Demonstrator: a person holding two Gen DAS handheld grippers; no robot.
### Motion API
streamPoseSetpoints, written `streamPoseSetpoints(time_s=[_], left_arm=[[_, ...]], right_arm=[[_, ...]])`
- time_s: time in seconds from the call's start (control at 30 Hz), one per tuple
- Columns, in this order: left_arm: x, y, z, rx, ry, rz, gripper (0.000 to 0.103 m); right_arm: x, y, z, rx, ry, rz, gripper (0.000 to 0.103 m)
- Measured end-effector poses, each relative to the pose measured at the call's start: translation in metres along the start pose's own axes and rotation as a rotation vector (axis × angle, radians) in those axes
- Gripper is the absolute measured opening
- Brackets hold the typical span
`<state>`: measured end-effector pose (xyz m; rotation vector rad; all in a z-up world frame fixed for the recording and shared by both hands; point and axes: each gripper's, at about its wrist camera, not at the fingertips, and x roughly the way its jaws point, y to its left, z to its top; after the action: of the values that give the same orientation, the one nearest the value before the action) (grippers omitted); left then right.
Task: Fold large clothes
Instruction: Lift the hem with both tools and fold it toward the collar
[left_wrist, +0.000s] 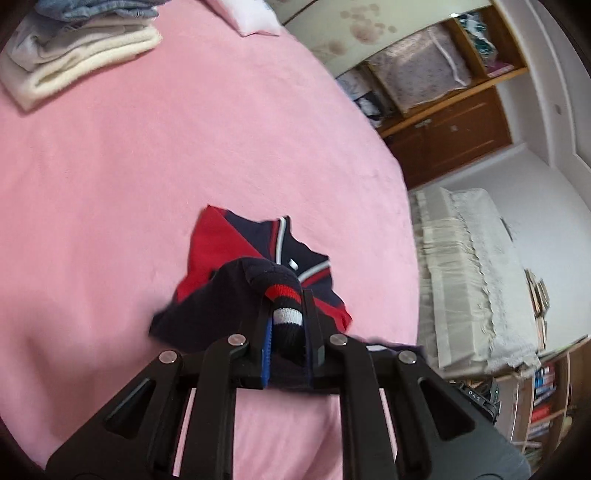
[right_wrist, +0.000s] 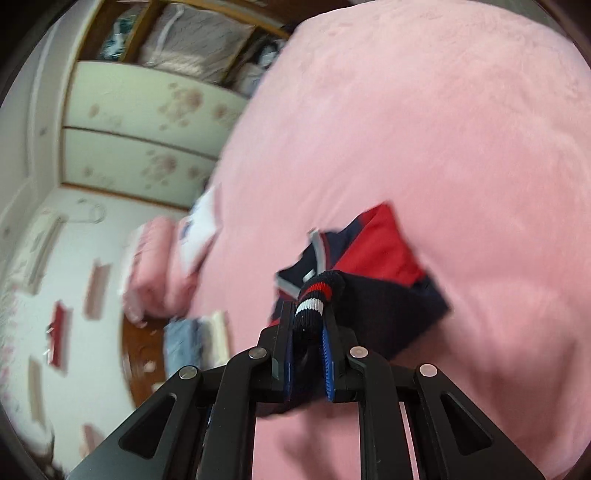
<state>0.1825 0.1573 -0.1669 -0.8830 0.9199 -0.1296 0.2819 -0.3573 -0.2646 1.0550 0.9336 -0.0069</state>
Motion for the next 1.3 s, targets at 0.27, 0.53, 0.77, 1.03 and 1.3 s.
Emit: streamPoseSetpoints(time_s=[0.27,0.53,0.77,1.03,1.3], left_arm=[[0.079,-0.009,0.043,0.05,0.071,0.167,0.016],[0.095,-0.003,0.06,0.127,0.002,0.331,0.077],[0.114,0.033,0.027,0.134,0.166,0.461,0.077],[0.129,0.048,-0.017,0.179,0.251,0.49,0.017],[0.127,0.042,-0.028,0.242,0.263,0.549,0.011]], right_arm=[[0.079,0.018,0.065,0.001,0.027,-0.163,0.014],[0.108,0.029,0.104,-0.038,0.0,-0.231,0.055],[0.129,0.021,0.09,-0.21,0.157,-0.429,0.058],[0.132,0.035,0.083,-0.3,0.277,-0.398,0.036],[0.121,0.052,0.088,-0.37,0.288,-0.479,0.007]])
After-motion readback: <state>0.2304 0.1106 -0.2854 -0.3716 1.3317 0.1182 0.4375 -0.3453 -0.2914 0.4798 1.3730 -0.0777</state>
